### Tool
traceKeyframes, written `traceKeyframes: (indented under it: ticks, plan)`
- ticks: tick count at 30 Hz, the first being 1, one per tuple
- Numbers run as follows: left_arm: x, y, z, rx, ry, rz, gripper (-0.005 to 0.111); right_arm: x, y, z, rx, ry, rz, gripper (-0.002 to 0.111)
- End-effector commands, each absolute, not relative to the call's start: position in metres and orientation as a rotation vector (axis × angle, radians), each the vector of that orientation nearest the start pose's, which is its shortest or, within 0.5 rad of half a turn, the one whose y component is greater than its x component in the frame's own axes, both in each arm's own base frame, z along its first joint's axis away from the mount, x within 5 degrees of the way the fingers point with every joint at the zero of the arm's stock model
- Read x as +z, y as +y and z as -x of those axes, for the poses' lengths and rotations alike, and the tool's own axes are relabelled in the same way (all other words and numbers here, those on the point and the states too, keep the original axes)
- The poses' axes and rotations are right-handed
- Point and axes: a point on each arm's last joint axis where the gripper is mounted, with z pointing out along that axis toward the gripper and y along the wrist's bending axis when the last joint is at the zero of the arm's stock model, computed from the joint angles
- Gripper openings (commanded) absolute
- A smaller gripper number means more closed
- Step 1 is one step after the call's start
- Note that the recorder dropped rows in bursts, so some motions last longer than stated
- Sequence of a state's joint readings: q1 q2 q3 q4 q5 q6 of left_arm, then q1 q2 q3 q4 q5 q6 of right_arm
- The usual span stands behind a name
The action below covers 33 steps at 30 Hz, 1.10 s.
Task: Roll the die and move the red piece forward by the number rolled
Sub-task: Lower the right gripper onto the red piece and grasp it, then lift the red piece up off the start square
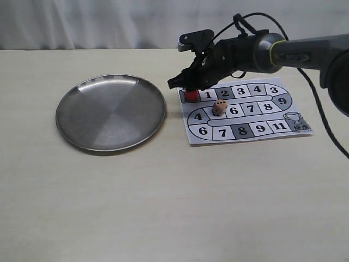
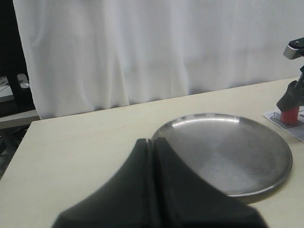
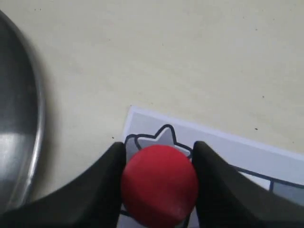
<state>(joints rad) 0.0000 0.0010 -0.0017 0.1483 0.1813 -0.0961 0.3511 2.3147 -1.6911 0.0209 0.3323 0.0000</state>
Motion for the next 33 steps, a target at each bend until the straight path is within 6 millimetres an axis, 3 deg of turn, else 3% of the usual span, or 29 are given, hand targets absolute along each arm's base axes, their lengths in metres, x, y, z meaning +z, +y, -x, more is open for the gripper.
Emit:
traceKeyframes:
  ticks: [1, 7, 12, 16, 24, 27, 33]
  plan:
    - [0.198, 0.002, -0.056, 0.054, 1.656, -0.018, 0.000, 0.173, 0.170, -0.473, 0.182, 2.333, 0.392, 0.005]
    - [0.198, 0.002, -0.056, 0.054, 1.656, -0.018, 0.000, 0.233, 0.150, -0.466, 0.143, 2.250, 0.378, 0.005]
    - [0.198, 0.002, -0.056, 0.054, 1.656, -0.018, 0.000, 0.247, 0.134, -0.466, 0.129, 2.246, 0.338, 0.005]
    - [0.198, 0.002, -0.056, 0.054, 1.656, -0.018, 0.000, 0.224, 0.133, -0.469, 0.122, 2.289, 0.341, 0.005]
    - [0.198, 0.002, -0.056, 0.054, 1.656, -0.018, 0.000, 0.126, 0.135, -0.478, 0.098, 2.477, 0.370, 0.005]
    - [0.198, 0.002, -0.056, 0.054, 1.656, -0.018, 0.000, 0.116, 0.136, -0.478, 0.095, 2.499, 0.377, 0.005]
    - [0.198, 0.002, -0.056, 0.054, 1.656, -0.018, 0.000, 0.124, 0.137, -0.477, 0.098, 2.485, 0.376, 0.005]
